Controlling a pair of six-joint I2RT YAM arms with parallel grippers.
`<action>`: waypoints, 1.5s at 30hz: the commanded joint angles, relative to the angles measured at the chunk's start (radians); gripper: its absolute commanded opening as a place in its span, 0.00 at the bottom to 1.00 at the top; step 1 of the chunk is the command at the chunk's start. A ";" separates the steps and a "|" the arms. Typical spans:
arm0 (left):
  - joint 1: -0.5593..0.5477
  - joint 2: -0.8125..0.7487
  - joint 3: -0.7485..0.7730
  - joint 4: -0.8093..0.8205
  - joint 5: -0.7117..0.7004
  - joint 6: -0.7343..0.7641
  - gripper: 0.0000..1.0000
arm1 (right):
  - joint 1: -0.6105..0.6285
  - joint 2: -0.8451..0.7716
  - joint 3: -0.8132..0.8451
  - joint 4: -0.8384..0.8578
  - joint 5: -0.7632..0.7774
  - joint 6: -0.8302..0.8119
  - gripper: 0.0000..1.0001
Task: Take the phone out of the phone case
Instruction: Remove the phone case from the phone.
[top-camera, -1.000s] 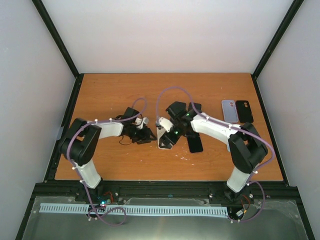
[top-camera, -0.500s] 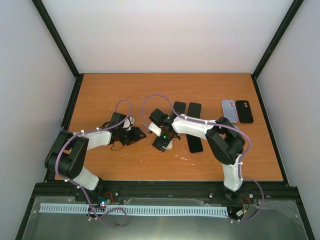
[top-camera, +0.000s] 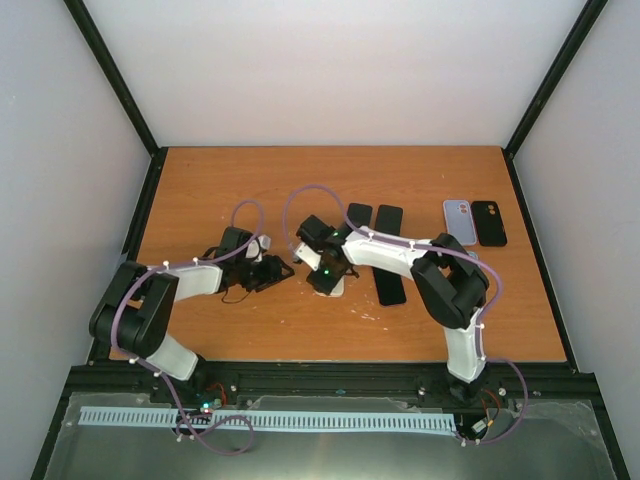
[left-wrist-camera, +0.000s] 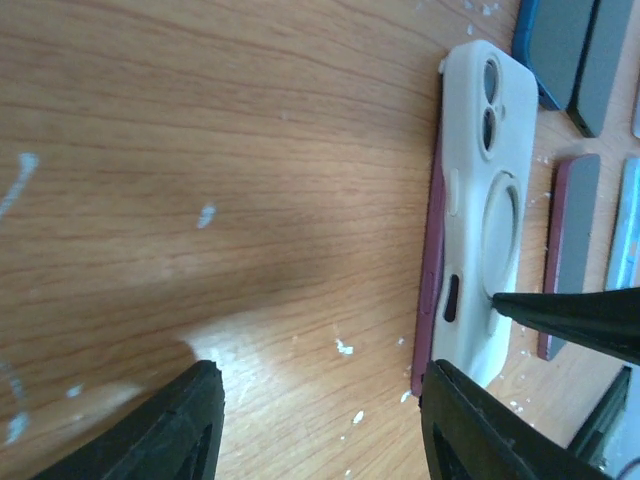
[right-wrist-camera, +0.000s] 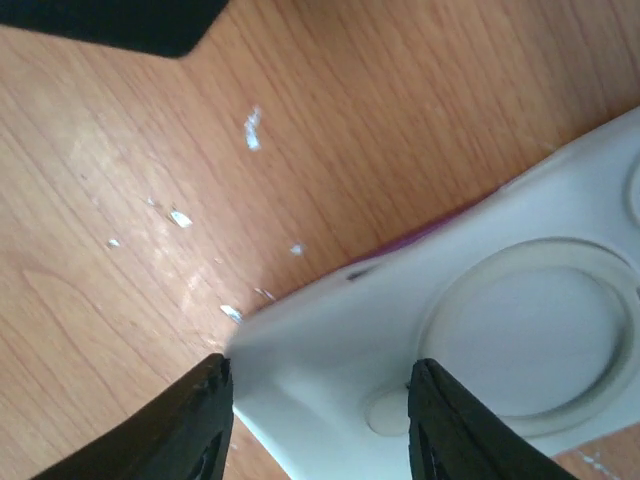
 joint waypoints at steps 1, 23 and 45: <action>0.003 0.038 0.006 0.100 0.136 0.017 0.54 | -0.091 -0.029 -0.052 -0.012 -0.088 0.020 0.44; -0.110 0.272 0.196 0.217 0.390 0.013 0.47 | -0.161 -0.220 -0.208 0.007 -0.136 -0.062 1.00; -0.184 0.105 0.174 0.105 0.048 0.013 0.58 | -0.206 -0.307 -0.298 0.085 -0.192 -0.087 1.00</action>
